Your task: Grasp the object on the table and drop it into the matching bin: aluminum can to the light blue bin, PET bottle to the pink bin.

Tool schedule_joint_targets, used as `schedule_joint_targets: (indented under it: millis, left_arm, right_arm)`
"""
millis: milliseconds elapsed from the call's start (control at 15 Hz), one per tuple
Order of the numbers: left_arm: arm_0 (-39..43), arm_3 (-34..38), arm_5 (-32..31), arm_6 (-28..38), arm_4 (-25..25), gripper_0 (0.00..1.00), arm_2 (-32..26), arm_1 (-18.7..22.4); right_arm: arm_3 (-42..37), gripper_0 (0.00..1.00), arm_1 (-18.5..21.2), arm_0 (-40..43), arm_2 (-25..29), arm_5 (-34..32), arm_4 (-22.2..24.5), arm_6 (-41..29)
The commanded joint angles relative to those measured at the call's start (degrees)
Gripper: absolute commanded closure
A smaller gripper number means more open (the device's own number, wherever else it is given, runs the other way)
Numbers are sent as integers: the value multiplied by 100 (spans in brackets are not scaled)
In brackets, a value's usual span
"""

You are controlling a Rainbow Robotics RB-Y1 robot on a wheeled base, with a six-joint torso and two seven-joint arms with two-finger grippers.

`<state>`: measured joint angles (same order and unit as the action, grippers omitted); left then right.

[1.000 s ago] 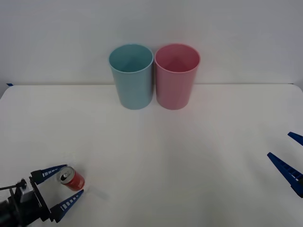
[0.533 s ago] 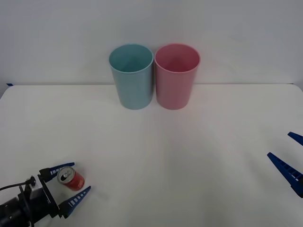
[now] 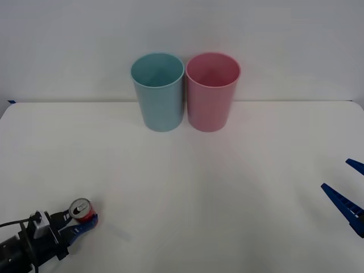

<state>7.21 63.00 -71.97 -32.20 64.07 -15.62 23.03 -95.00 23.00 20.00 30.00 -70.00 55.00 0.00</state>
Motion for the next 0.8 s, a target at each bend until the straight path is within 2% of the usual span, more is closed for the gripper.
schedule_joint_targets:
  millis: [67,467,800]
  left_arm:
    - [0,1,-2,29,-8,100,-28,9]
    - [35,160,-2,188,-290,100,-37,44]
    - [229,1021,165,1119,-694,100,-37,44]
  right_arm:
    - [0,0,0,0,0,0,0,0]
    - [0,0,0,0,0,0,0,0]
    - [0,0,0,0,0,0,0,0]
